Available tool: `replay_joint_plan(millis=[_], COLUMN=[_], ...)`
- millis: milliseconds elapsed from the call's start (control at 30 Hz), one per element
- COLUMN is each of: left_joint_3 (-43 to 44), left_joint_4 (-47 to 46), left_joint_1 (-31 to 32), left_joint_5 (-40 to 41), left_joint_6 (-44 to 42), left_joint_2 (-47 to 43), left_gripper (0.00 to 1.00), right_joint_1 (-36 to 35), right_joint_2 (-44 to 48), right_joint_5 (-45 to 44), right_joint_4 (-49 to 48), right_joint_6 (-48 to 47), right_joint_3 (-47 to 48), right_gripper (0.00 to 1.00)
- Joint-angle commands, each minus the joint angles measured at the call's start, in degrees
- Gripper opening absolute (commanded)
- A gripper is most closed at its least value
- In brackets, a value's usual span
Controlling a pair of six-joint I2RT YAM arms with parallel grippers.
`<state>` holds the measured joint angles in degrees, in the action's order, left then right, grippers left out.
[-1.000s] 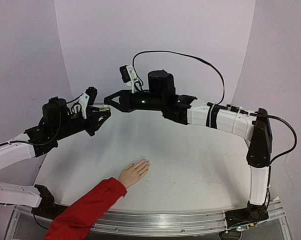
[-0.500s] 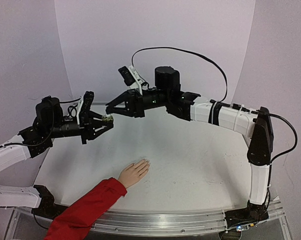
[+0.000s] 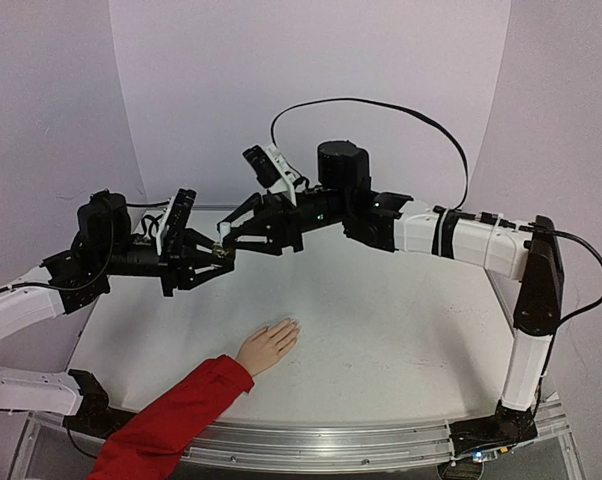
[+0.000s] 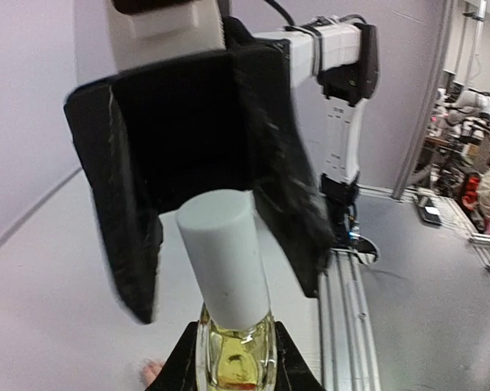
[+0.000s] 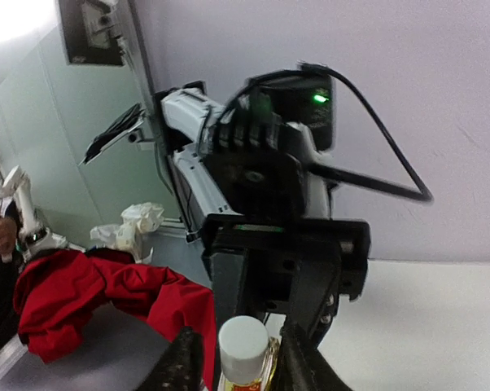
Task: Paint the nails
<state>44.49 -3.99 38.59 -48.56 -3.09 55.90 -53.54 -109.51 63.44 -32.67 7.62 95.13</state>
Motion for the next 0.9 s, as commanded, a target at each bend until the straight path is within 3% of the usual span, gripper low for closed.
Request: replay_joint_plan(millis=[0, 100, 233, 400, 567, 867], left_joint_3=[0.6, -0.1, -0.8, -0.9, -0.5, -0.1], left_joint_4=[-5.3, -5.4, -5.3, -4.1, -3.0, -1.1], left_joint_1=[0.2, 0.2, 0.2, 0.2, 0.2, 0.3], left_joint_5=[14.4, 23.3, 33.2, 40.4, 41.9, 43.6], left_joint_6=[-2.2, -3.1, -4.6, -7.9, -10.9, -13.4], left_joint_2=[-3.1, -3.2, -2.7, -1.1, 0.5, 1.7], left_gripper=[0.0, 0.0, 0.0, 0.0, 0.0, 0.0], right_joint_1=[0.7, 0.9, 0.8, 0.8, 0.7, 0.2], right_joint_2=[4.7, 6.4, 6.6, 4.8, 1.2, -5.6], right_joint_5=[-15.4, -25.7, -32.0, -38.6, -38.5, -37.9], right_joint_4=[-1.1, -0.8, 3.2, 11.8, 18.2, 26.9], right_joint_6=[1.4, 3.1, 4.8, 5.2, 5.8, 4.5], right_joint_3=[-1.8, -3.1, -2.1, 2.1, 9.5, 20.3], right_gripper=[0.61, 0.86, 0.97, 0.98, 0.98, 0.84])
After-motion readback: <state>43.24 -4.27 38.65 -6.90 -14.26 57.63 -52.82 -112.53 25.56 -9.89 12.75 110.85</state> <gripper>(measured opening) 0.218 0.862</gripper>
